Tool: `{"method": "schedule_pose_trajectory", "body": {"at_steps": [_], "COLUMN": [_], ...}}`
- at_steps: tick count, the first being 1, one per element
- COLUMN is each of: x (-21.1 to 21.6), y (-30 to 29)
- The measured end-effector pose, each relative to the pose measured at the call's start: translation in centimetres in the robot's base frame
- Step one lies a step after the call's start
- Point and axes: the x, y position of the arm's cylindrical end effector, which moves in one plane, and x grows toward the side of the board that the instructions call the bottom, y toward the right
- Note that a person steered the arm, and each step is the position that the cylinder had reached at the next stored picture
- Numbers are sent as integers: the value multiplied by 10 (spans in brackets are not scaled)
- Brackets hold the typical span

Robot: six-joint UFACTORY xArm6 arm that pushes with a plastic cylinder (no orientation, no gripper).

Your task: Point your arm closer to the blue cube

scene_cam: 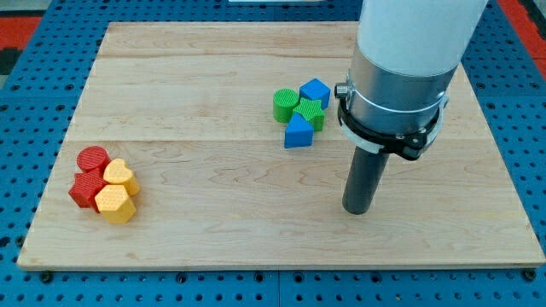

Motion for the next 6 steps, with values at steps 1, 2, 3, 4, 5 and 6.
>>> {"method": "schedule_pose_trajectory", "body": {"at_steps": [1, 2, 3, 4, 5, 6], "x": [0, -4, -8, -8, -8, -6], "y": [0, 0, 0, 0, -23, -37]}}
